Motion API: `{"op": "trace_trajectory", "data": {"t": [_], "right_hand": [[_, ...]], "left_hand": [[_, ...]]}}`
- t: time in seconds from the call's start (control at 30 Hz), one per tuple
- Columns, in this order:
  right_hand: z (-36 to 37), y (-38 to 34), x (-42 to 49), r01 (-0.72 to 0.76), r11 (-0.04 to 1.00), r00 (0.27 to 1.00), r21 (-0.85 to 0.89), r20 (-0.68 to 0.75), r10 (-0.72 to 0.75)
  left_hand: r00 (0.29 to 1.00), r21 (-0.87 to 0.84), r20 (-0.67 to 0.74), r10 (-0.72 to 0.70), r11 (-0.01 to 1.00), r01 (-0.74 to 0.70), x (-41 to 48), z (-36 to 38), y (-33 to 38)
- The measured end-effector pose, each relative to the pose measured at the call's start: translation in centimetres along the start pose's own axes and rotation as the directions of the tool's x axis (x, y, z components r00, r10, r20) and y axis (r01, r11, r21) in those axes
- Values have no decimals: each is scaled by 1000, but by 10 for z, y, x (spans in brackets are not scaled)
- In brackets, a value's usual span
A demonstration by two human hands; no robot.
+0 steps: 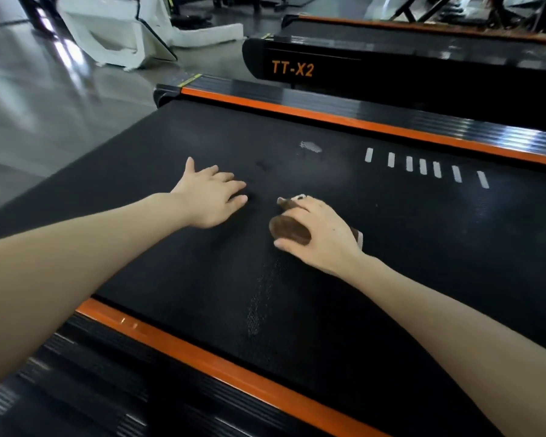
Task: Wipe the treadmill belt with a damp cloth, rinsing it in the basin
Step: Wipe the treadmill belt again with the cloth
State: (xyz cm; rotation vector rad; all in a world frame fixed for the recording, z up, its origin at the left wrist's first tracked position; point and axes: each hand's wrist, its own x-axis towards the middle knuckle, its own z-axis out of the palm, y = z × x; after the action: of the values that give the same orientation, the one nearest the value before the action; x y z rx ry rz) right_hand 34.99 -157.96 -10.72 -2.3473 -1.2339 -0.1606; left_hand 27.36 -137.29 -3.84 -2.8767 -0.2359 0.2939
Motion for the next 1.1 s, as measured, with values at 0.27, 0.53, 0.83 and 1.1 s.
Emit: {"op": "trace_trajectory", "data": {"t": [0.27,0.53,0.83,1.1], "right_hand": [[-32,85,22,-436,890,888,-130,-223,402],[9,38,69,-401,914,900,-55,-208,382],[23,-68,12,37,998,997,59,66,-41],[9,36,69,-540,836,819,-99,-293,494]], "left_hand": [[998,6,-54,24,1000,-23,20,27,-18],[991,-165,-126,36,985,-56,54,47,-41],[984,-246,-172,34,966,-76,90,51,-67],[963,-243,-227,147,949,-202,116,58,-64]]}}
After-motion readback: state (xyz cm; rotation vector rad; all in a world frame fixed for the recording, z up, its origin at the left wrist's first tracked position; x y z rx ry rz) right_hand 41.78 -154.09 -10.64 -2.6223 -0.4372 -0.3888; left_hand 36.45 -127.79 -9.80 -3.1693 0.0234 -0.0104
